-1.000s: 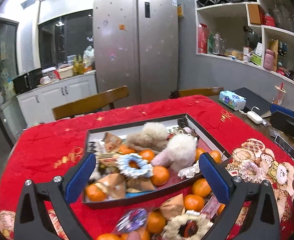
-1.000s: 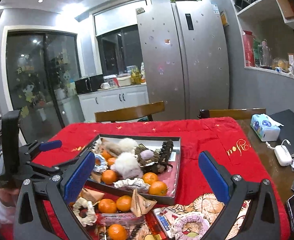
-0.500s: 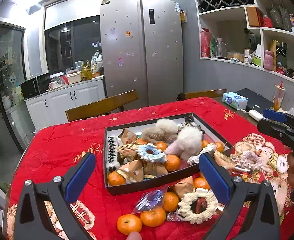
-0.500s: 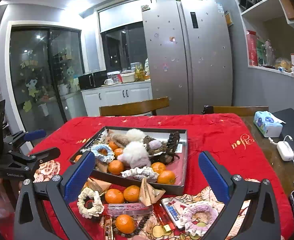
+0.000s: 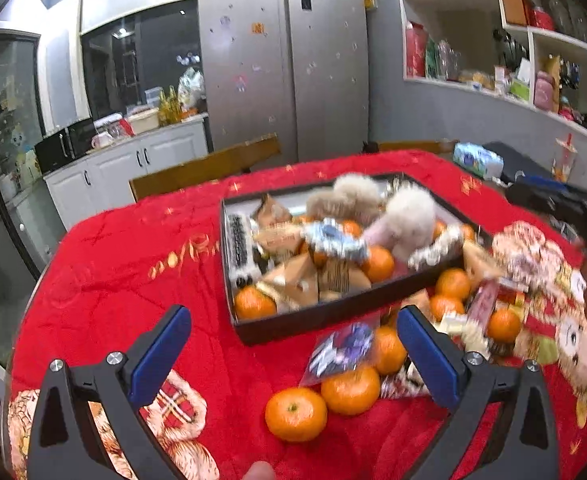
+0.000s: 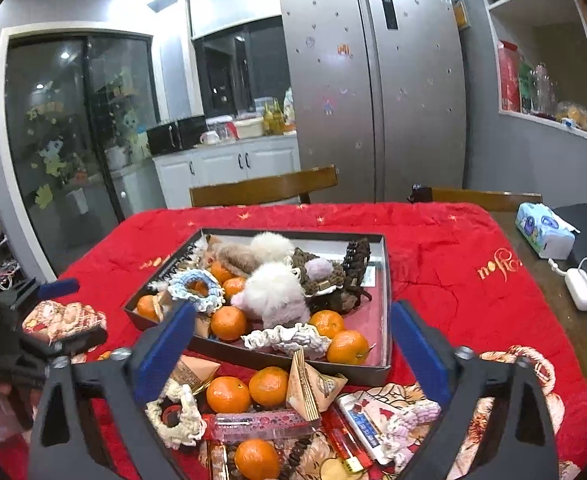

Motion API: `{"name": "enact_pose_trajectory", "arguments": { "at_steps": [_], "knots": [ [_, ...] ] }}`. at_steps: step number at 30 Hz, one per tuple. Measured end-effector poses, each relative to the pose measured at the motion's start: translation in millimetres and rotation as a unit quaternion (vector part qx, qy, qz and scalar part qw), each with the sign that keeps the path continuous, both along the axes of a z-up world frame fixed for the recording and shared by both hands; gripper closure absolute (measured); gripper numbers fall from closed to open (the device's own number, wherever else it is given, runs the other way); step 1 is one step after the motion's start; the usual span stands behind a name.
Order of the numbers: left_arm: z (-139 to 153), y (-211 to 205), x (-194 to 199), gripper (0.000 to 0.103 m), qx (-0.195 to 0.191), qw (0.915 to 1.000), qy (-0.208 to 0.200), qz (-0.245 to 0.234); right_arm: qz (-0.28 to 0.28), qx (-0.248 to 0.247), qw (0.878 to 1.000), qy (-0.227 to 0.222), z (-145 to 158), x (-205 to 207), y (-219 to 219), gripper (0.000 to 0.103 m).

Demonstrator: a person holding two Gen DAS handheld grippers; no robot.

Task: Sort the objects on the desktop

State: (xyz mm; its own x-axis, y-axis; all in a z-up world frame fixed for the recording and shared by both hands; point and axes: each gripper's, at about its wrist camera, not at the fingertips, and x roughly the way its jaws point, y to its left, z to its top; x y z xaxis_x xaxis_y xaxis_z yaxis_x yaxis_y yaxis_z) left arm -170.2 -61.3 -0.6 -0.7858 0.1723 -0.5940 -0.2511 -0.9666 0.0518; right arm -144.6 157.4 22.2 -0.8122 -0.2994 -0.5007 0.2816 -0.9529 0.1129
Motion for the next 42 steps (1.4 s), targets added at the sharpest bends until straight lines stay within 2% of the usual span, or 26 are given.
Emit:
{"name": "enact_pose_trajectory", "arguments": {
  "at_steps": [3,7,9,13,16,20,24,30,40,42],
  "knots": [
    [-13,-4,2,0.0,-0.005,0.9999,-0.014,-0.006,-0.002,0.002,1.0,-0.017,-16,-6,-3,0.022],
    [-28,-10,6,0.0,-0.023,0.9995,-0.022,-0.001,-0.01,0.006,0.999,-0.043,-40,-11,0,0.035],
    [-36,-12,1,0.0,-0.012,0.9991,-0.041,-0.006,-0.009,-0.011,0.998,-0.059,-49,-14,6,0.04],
    [-50,-10,-4,0.002,-0.007,0.9974,-0.071,-0.01,0.005,-0.009,0.996,-0.086,-65,-17,7,0.046],
    [-51,-9,-2,0.004,-0.007,0.9978,-0.066,-0.01,0.006,-0.006,0.995,-0.099,-74,-19,7,0.049],
    [-50,-10,1,0.015,0.01,0.9973,-0.07,-0.019,0.002,-0.039,0.993,-0.113,-77,-23,17,0.054],
    [-52,-12,6,0.024,0.034,0.9961,-0.077,-0.027,0.003,-0.064,0.99,-0.125,-81,-26,23,0.054],
    [-55,-14,6,0.024,0.049,0.9945,-0.086,-0.033,0.003,-0.063,0.99,-0.126,-81,-26,23,0.055],
    [-66,-25,3,0.024,0.105,0.9834,-0.134,-0.062,0.004,-0.067,0.989,-0.129,-82,-27,22,0.054],
    [-67,-26,4,0.03,0.115,0.9817,-0.137,-0.067,0.003,-0.066,0.989,-0.129,-82,-27,21,0.054]
  ]
}}
